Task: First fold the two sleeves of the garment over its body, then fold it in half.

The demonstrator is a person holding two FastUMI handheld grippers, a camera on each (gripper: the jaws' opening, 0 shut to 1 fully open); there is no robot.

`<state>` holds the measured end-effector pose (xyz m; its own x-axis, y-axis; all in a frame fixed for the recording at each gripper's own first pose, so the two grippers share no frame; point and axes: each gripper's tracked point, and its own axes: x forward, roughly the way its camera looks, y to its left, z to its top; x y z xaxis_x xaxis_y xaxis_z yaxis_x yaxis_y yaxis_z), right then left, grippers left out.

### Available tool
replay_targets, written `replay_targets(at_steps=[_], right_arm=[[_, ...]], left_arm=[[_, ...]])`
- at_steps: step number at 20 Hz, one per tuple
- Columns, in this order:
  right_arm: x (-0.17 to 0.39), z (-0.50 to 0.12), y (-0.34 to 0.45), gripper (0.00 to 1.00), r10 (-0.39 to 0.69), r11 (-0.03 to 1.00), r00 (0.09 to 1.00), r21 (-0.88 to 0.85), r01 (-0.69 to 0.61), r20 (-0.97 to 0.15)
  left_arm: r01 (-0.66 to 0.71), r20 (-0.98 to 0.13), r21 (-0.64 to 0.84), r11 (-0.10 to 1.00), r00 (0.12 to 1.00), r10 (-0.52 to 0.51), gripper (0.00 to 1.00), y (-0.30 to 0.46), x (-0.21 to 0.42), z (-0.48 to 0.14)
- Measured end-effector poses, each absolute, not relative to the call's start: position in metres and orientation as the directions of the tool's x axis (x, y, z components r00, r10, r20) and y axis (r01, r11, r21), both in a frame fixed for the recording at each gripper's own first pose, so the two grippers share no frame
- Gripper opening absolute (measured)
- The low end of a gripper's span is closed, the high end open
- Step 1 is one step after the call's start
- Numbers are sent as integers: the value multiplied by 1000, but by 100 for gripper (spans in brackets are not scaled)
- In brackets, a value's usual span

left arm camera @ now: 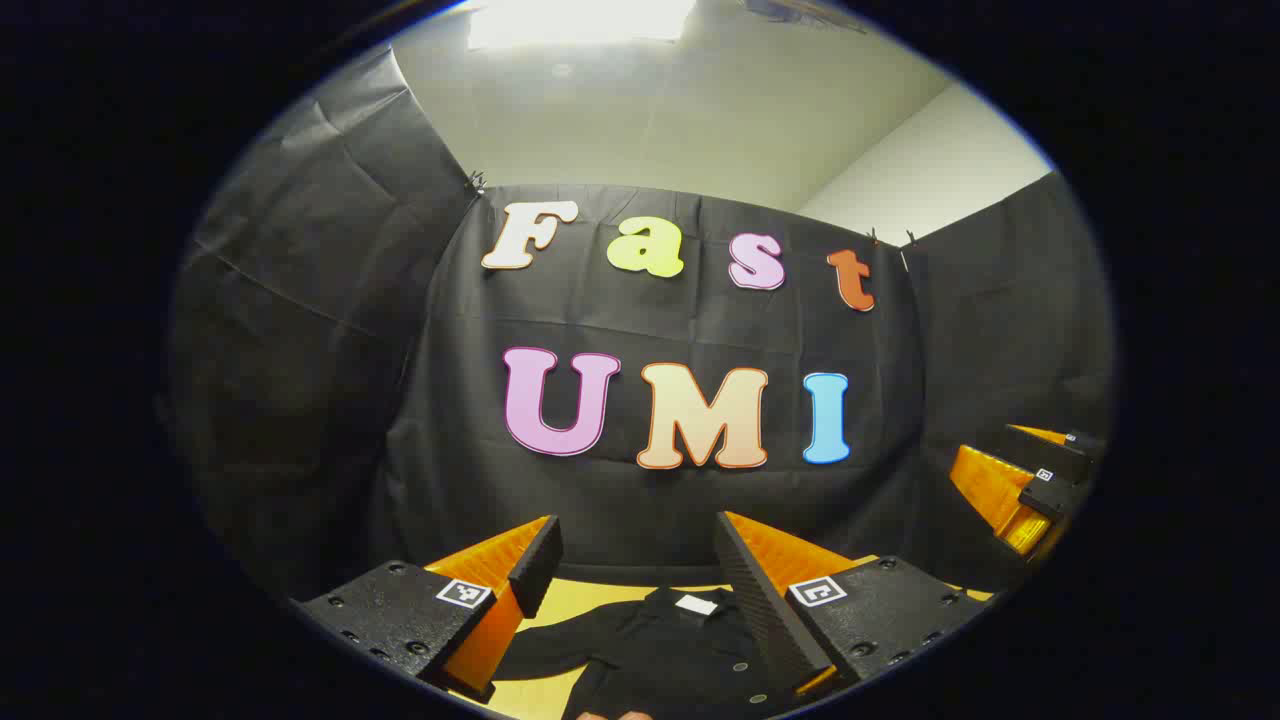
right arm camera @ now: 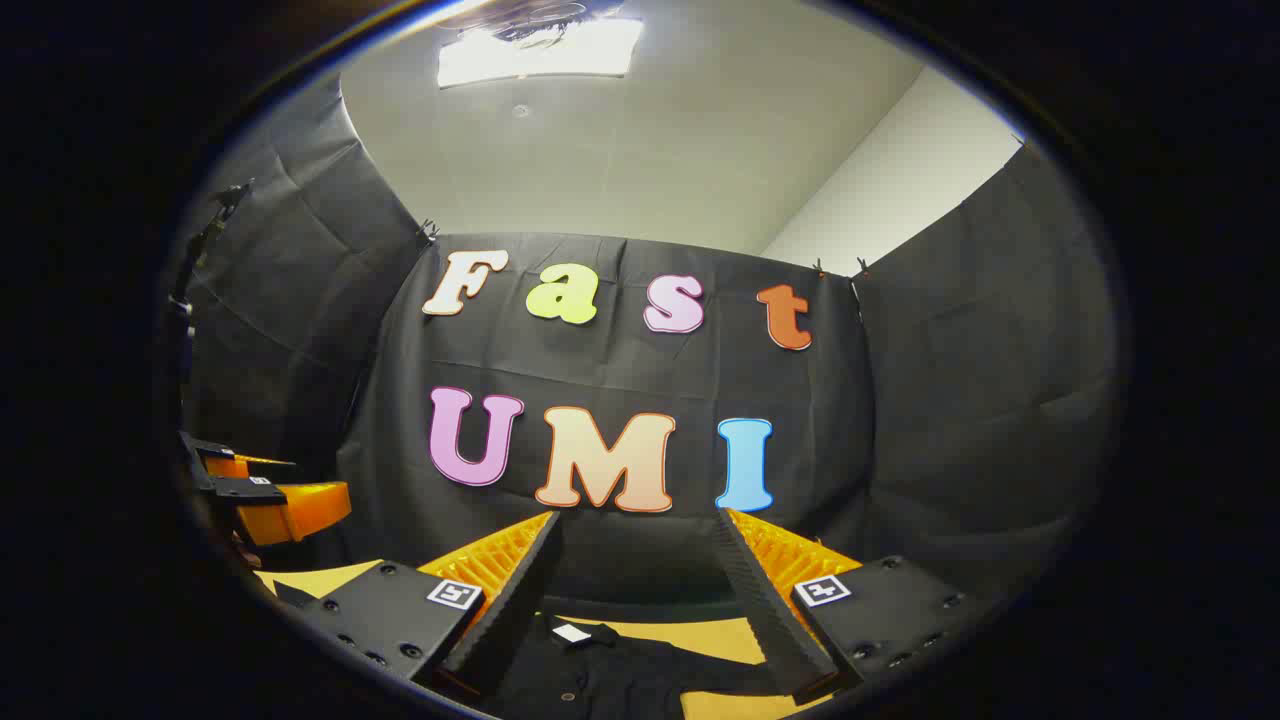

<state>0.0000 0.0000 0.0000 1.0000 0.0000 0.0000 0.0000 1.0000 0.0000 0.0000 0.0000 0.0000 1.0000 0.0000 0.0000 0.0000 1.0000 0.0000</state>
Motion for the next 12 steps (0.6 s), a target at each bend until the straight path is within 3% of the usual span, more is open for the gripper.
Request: replay_targets(at_steps=[12], right_arm=[[1,-13,-4,97,32,999,999,6,-32,-20]], left_arm=[[-17,-23,30,999,1000,18,92,-3,-6,-9]])
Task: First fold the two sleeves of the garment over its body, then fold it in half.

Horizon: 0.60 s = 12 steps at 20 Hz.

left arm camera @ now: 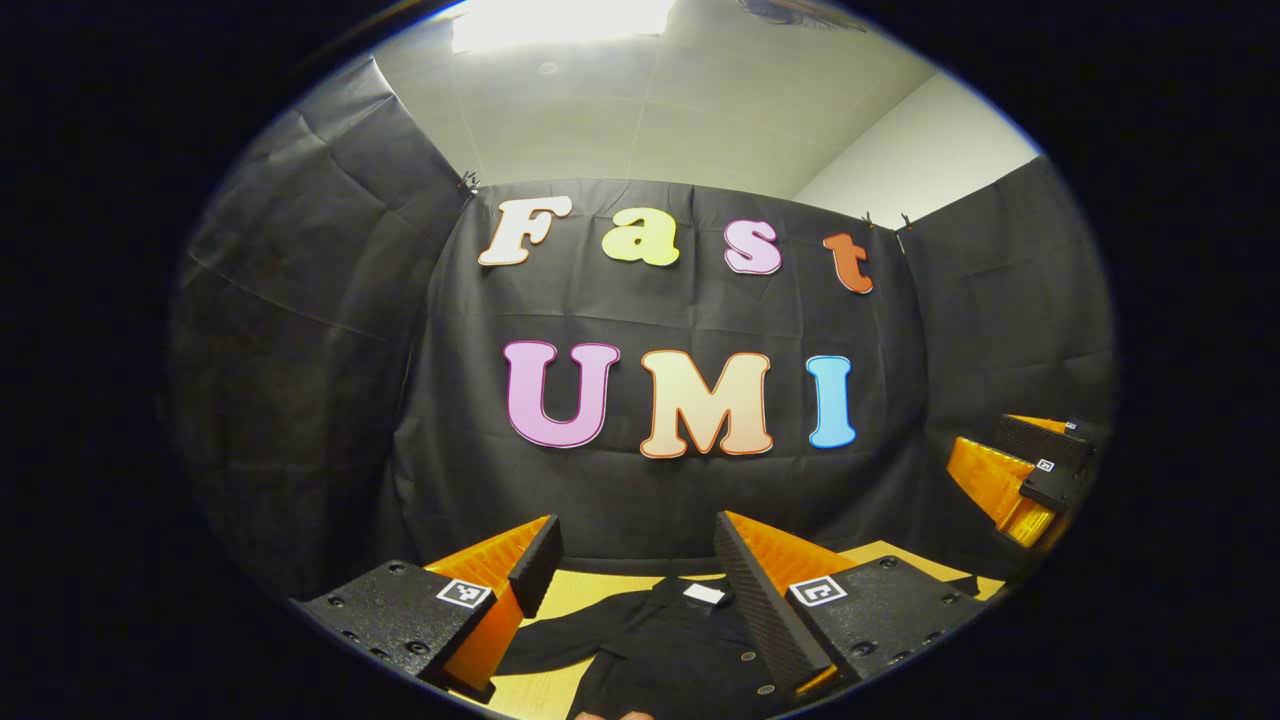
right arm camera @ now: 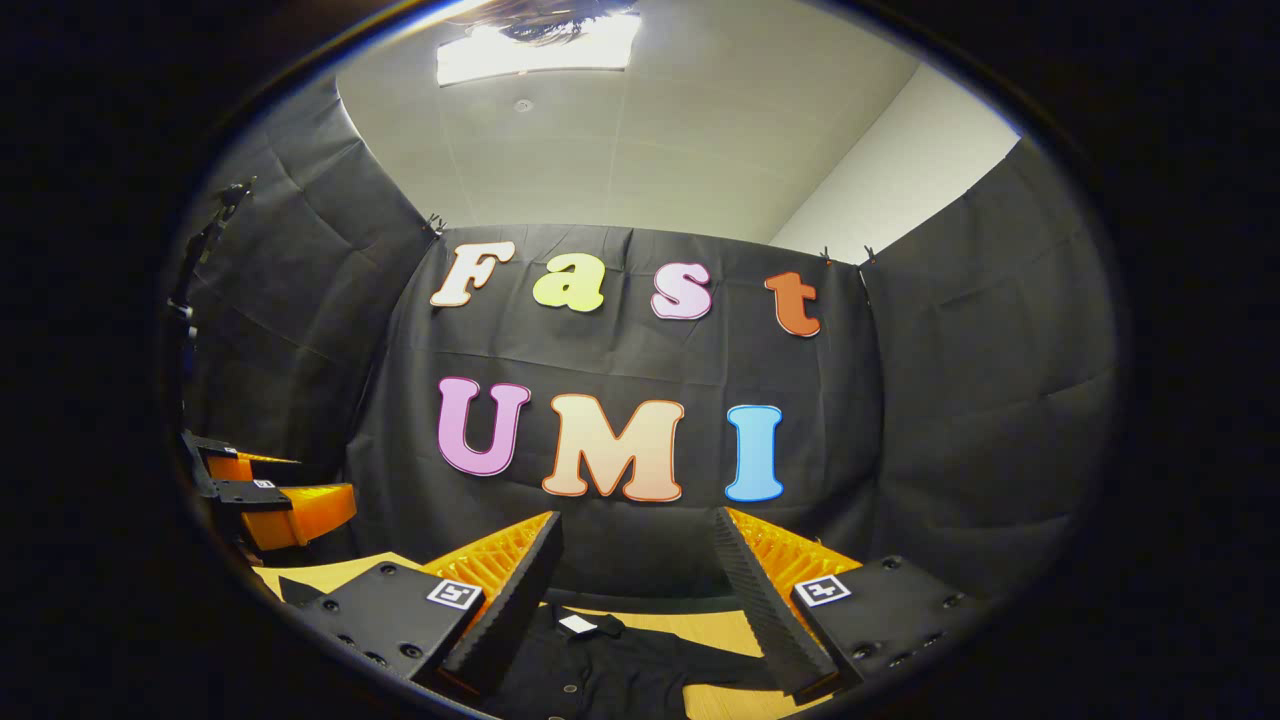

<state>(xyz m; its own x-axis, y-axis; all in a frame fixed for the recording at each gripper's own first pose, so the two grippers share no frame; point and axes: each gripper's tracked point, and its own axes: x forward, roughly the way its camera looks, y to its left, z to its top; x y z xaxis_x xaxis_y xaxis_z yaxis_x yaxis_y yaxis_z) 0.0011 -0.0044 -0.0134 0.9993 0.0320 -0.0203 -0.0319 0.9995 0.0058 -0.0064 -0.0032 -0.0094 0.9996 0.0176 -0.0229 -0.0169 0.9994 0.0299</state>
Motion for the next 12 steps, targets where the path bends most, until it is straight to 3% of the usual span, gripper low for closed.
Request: replay_targets(at_steps=[12], right_arm=[[1,-22,-5,97,38,999,999,1,-38,-28]], left_arm=[[-10,-33,31,999,999,11,92,-7,-7,-12]])
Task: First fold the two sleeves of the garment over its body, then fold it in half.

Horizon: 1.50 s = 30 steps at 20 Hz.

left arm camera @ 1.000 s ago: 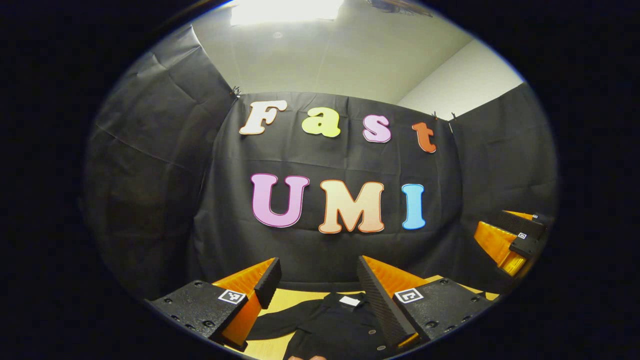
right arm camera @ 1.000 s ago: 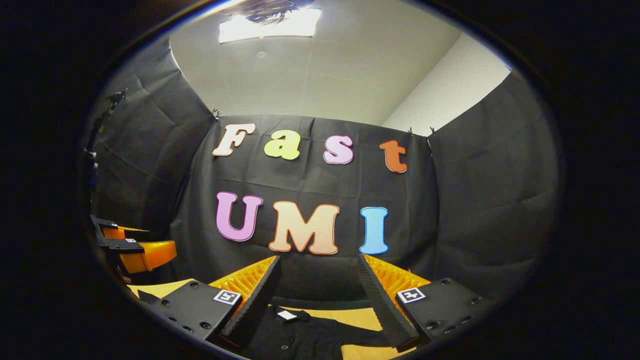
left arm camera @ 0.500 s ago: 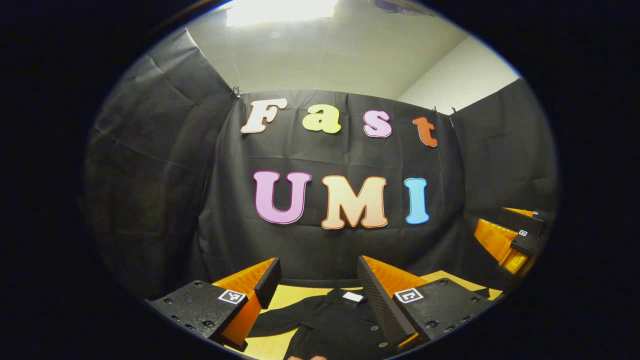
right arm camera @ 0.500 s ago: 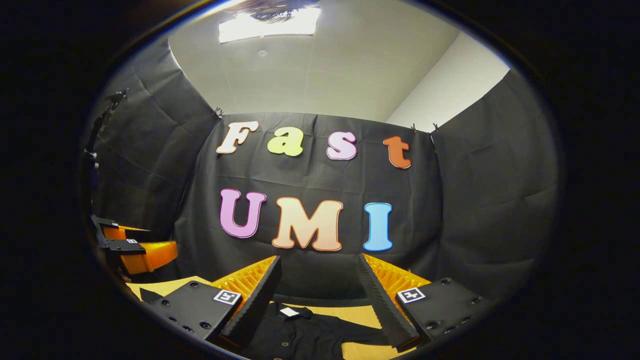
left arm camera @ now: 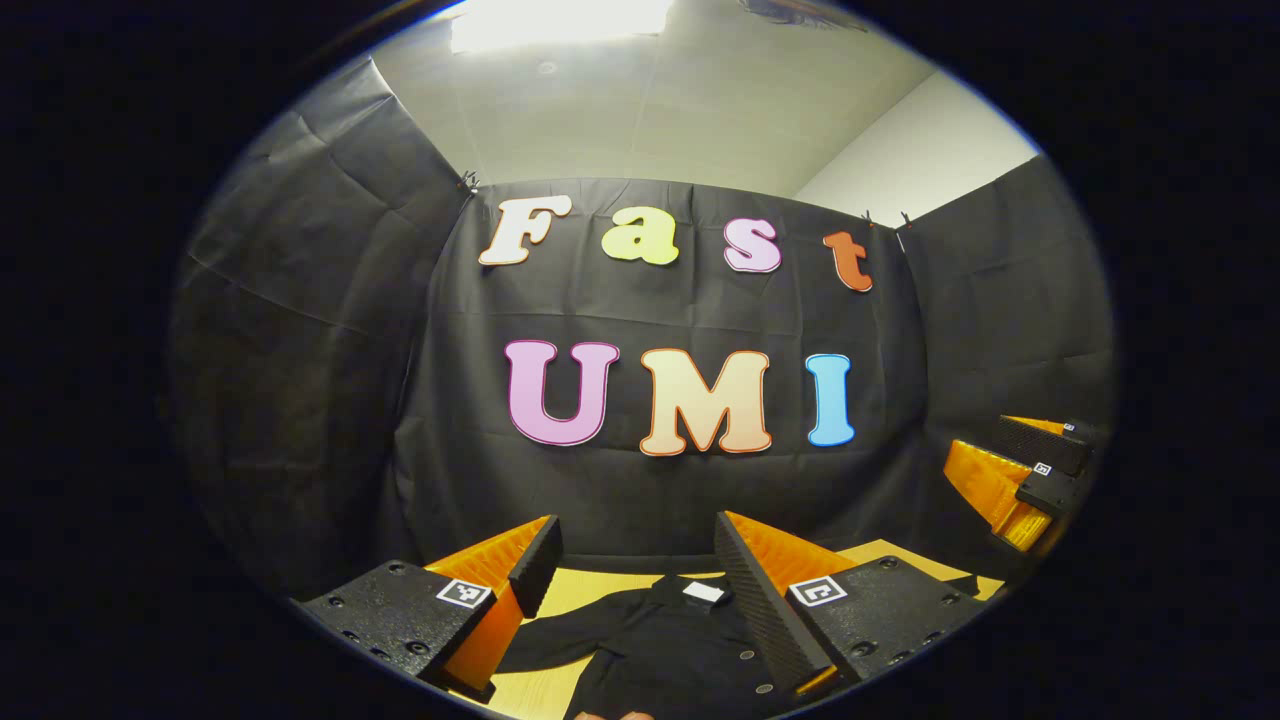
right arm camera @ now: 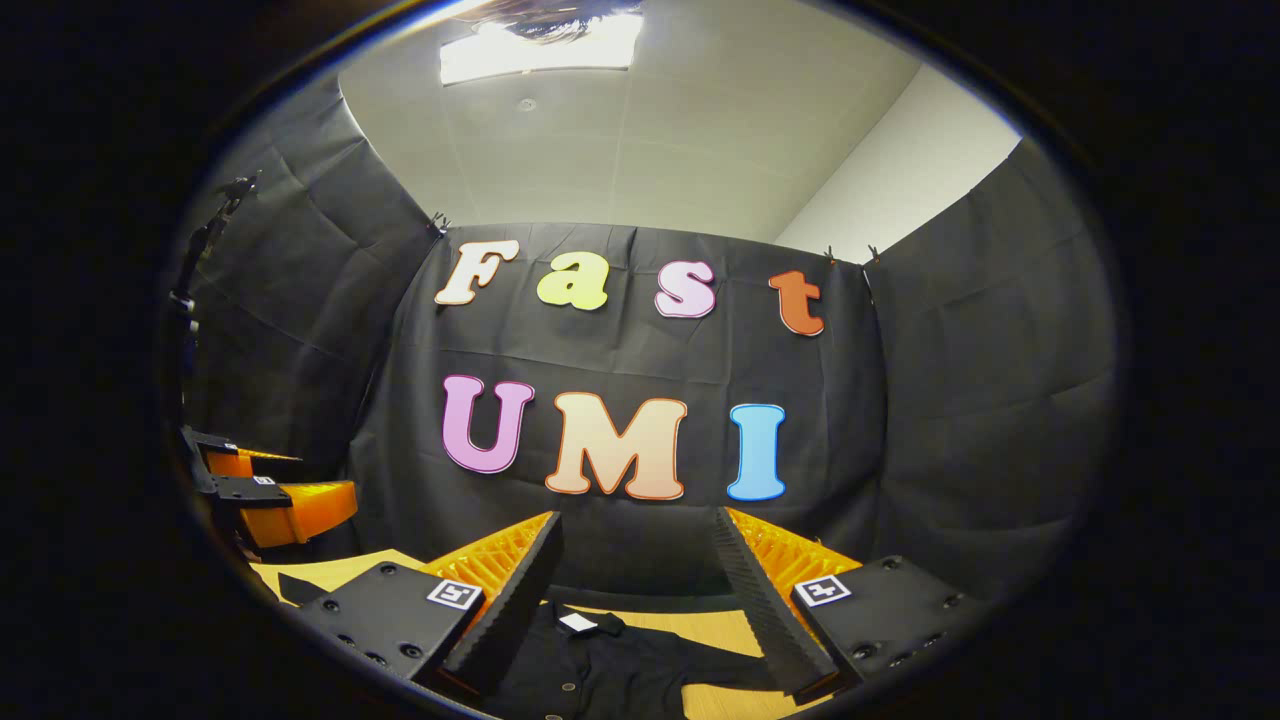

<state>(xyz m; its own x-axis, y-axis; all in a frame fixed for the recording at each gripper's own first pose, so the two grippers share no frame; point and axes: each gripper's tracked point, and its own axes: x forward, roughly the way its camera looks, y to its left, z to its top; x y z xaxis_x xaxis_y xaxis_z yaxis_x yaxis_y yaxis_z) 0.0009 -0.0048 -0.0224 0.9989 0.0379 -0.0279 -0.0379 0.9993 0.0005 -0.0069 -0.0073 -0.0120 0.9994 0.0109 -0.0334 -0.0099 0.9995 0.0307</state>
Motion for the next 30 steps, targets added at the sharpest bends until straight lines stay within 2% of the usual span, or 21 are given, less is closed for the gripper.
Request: replay_targets(at_steps=[18,30], right_arm=[[26,-71,-24,97,2,1000,987,-8,-4,-158],[64,-176,-155,98,-172,985,919,-46,167,-355]], left_arm=[[19,-84,35,999,996,-16,92,-23,8,-31],[53,-177,57,997,983,-42,92,-73,29,-66]])
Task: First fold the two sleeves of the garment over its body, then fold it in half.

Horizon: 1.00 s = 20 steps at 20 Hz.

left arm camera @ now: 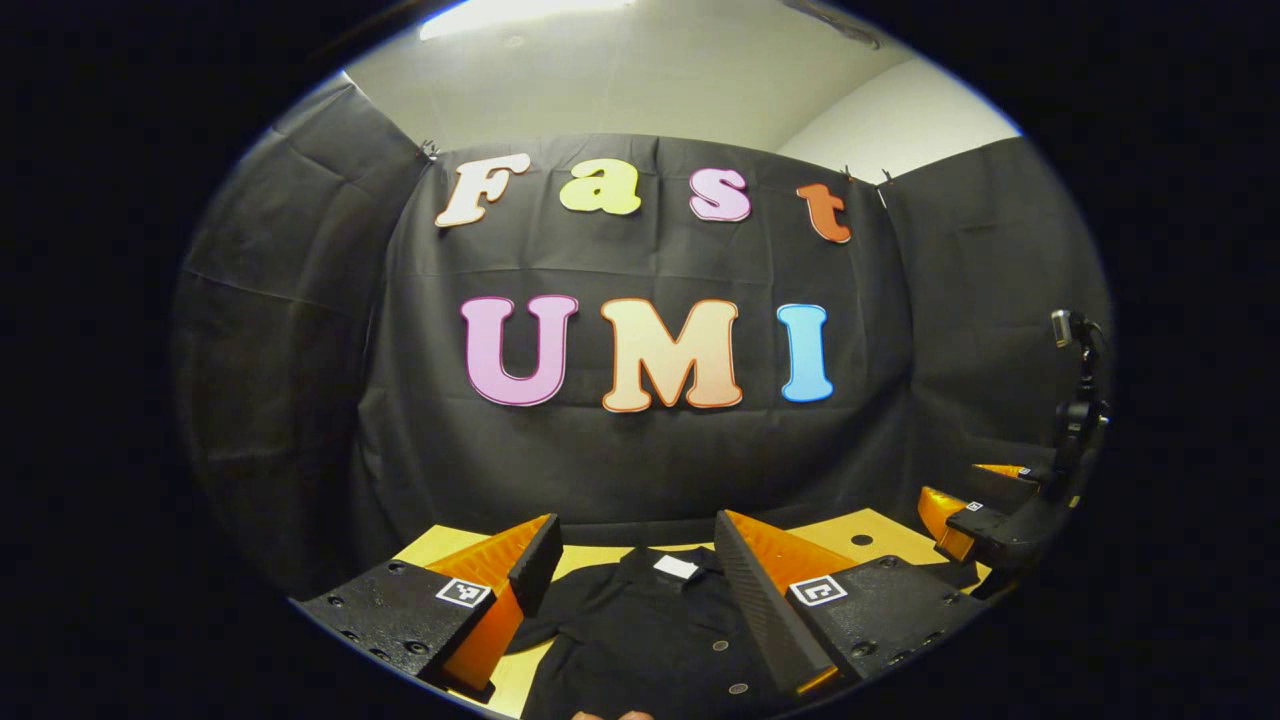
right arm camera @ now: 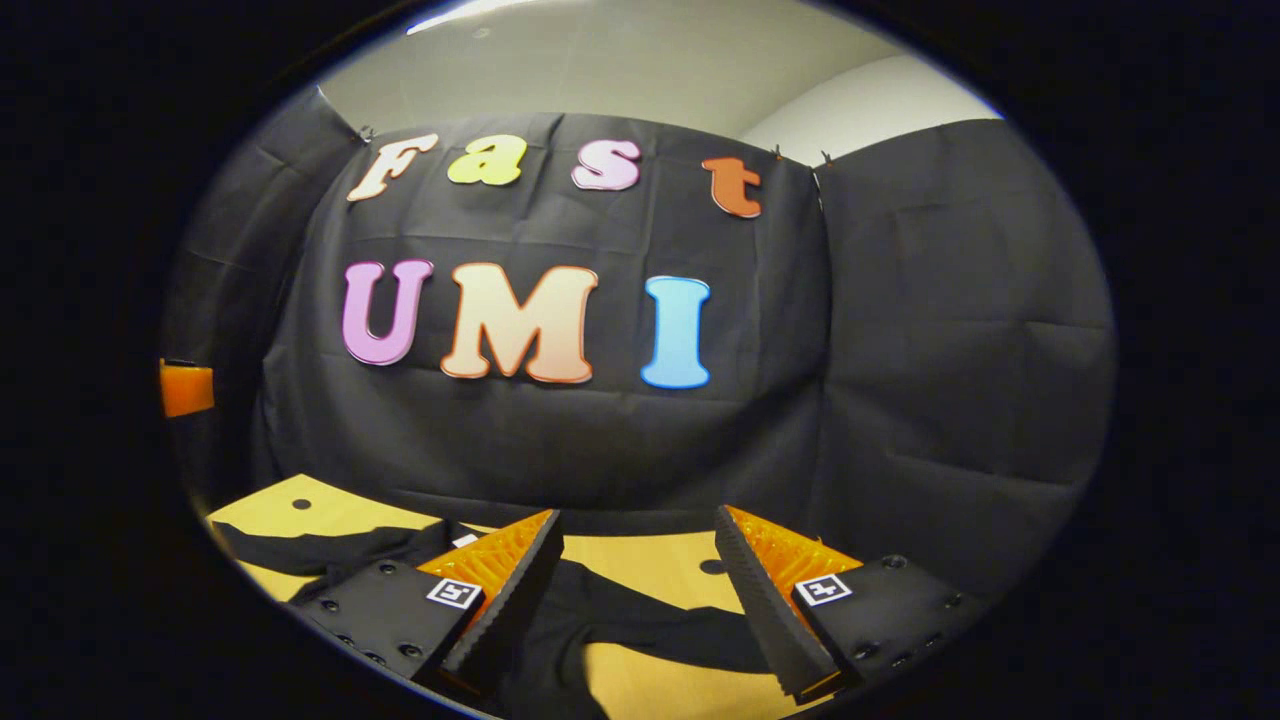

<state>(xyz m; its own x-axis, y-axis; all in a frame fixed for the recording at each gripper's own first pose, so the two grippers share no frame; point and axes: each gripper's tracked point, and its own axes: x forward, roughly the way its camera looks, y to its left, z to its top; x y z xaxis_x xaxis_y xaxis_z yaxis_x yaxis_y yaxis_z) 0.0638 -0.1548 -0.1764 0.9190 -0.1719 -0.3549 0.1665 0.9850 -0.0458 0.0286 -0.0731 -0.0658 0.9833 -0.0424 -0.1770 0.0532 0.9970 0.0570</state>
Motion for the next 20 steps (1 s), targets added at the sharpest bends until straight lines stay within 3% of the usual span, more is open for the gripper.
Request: replay_targets(at_steps=[6,11,20], right_arm=[[66,-243,-232,98,-265,961,844,-62,268,-466],[58,-308,-288,98,-335,927,727,-74,366,-599],[30,-419,-348,100,-377,833,396,-120,540,-837]], left_arm=[[69,-228,58,996,972,-54,92,-105,40,-84],[94,-249,79,992,966,-72,92,-127,49,-91],[119,-298,92,989,951,-87,92,-156,52,-105]])
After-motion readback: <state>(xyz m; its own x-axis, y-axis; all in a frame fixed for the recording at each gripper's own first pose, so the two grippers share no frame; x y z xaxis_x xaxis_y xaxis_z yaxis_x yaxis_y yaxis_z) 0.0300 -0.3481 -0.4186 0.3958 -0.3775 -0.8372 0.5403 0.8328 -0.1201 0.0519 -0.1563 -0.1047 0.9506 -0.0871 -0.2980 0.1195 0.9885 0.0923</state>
